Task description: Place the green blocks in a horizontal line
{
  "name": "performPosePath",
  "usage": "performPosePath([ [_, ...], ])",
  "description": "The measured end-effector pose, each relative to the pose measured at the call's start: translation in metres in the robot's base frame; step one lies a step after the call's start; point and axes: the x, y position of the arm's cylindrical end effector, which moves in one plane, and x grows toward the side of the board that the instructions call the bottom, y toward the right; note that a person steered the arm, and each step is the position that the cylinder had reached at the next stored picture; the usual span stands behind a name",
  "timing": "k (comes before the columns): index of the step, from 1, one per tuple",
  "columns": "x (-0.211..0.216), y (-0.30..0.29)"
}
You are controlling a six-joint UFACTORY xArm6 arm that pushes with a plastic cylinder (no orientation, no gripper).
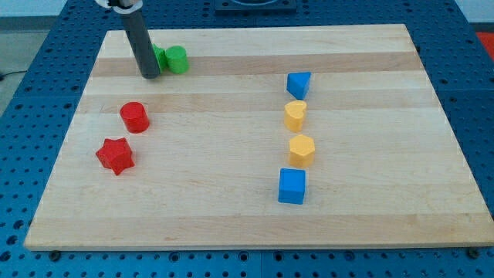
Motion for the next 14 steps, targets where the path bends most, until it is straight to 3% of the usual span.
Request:
performPosePath([
  [3,-0.018,0.001],
  [6,-0.019,0.133],
  [7,-0.019,0.144],
  [12,-0.018,0.153],
  [14,0.037,0.147],
])
